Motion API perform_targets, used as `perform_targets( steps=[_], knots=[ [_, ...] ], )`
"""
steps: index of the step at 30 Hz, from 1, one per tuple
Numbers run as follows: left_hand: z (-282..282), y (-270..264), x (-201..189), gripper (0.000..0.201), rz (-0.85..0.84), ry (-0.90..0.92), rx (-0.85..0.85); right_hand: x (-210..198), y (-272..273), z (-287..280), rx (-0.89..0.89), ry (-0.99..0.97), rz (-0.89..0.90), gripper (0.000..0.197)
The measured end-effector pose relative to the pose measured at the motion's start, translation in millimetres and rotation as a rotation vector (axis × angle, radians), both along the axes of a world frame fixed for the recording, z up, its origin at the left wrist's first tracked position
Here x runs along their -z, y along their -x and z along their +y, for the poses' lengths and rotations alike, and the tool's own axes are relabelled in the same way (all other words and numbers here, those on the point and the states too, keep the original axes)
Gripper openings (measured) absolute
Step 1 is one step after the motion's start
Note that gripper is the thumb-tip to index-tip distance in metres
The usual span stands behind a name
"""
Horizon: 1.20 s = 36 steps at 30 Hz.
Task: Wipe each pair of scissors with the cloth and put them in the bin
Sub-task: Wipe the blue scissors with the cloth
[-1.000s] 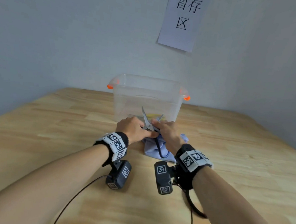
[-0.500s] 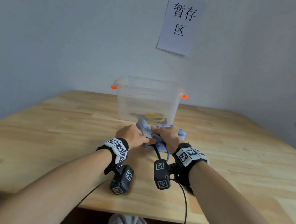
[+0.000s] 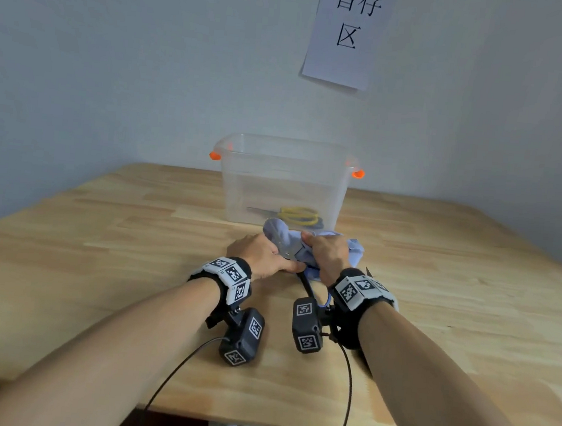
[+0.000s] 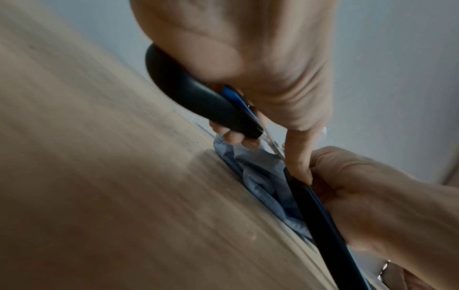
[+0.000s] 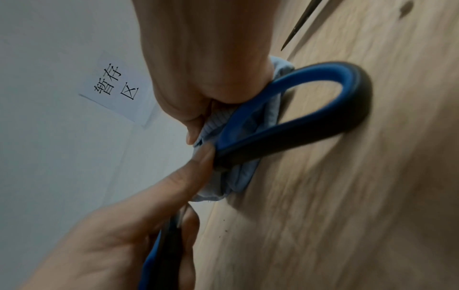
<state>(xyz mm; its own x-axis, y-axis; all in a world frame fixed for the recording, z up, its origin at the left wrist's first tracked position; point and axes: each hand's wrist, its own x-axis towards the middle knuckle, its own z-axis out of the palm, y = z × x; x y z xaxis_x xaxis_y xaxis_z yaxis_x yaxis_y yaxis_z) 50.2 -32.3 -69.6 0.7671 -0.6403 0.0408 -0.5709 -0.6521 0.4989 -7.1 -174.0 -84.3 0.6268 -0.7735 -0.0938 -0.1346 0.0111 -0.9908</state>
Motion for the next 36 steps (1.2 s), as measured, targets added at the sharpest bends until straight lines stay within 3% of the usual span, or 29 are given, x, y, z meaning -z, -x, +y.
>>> perform_targets(
  steps=[1,3,5,7,9,10,13,16,18,23,28,30,33,36],
  knots=[
    [-1,-1,1,0.080,-0.008,-0.005,-0.008,-5,1,-2,-0.023,-0.012,0.017,0.057],
    [-4,-3,3,0.086,-0.015,-0.013,-0.019,-8,11,4,-0.047,0.407,0.258,0.066],
    [-5,-3,2,0.086,-0.017,-0.018,-0.019,-10,11,4,-0.057,0.477,0.278,0.066],
    [-7,-3,0,0.082,-0.019,-0.015,-0.012,-5,7,-4,-0.068,0.432,0.282,0.068],
    [-7,-3,-1,0.080,0.000,-0.008,-0.005,5,2,-11,-0.091,0.259,0.104,0.065],
    [-7,-3,-2,0.078,0.008,-0.005,0.003,4,-4,-13,-0.086,0.136,0.040,0.057],
    [-6,0,-4,0.063,0.033,-0.005,0.008,6,-10,-12,0.045,0.022,-0.069,0.031],
    [1,-2,-7,0.059,0.089,0.024,-0.010,1,-3,-22,0.078,0.045,0.008,0.032],
    [8,-9,-8,0.069,0.099,0.045,-0.038,1,3,-30,0.101,0.112,0.051,0.035],
    [13,-16,-14,0.073,0.105,0.083,-0.088,5,1,-20,-0.082,0.106,0.049,0.040],
    [15,-11,-21,0.070,0.054,0.094,-0.042,-1,1,-23,-0.118,0.088,0.141,0.044],
    [17,-12,-25,0.072,0.022,0.104,-0.037,-7,1,-28,-0.151,0.020,0.147,0.050],
    [20,-10,-30,0.072,-0.039,0.116,-0.043,-24,12,-26,-0.203,-0.245,-0.015,0.035],
    [21,-7,-35,0.073,-0.093,0.133,-0.052,-32,26,-31,-0.255,-0.387,-0.124,0.027]
  ],
)
